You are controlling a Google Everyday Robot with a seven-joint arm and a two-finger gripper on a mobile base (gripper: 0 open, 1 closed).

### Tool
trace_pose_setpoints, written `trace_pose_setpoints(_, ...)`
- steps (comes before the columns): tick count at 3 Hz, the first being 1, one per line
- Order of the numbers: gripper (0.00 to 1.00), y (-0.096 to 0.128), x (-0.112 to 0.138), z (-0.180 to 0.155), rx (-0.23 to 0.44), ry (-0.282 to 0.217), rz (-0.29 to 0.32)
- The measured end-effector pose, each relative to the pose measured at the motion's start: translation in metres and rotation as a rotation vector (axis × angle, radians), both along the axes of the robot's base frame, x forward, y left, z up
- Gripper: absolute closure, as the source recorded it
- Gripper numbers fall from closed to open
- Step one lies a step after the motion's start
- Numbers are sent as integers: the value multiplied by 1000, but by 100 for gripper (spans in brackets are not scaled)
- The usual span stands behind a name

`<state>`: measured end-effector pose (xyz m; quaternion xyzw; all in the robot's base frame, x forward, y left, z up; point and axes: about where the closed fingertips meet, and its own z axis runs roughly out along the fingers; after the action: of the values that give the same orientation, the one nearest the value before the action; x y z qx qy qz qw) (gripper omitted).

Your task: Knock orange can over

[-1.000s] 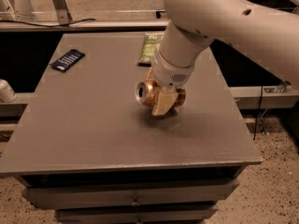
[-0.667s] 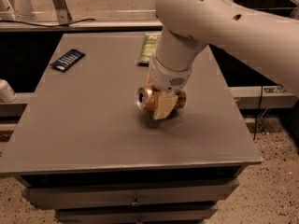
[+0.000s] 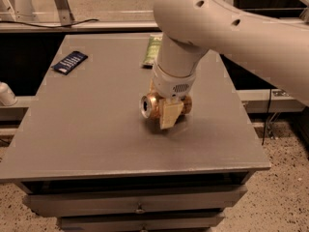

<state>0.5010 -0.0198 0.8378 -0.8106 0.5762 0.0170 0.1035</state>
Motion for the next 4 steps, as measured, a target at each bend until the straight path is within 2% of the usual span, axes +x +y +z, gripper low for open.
trace_pose_setpoints(1,0,0,-1,-1,-11,1,10)
trace_pose_setpoints(4,0,0,-3,-3,-36,9,36)
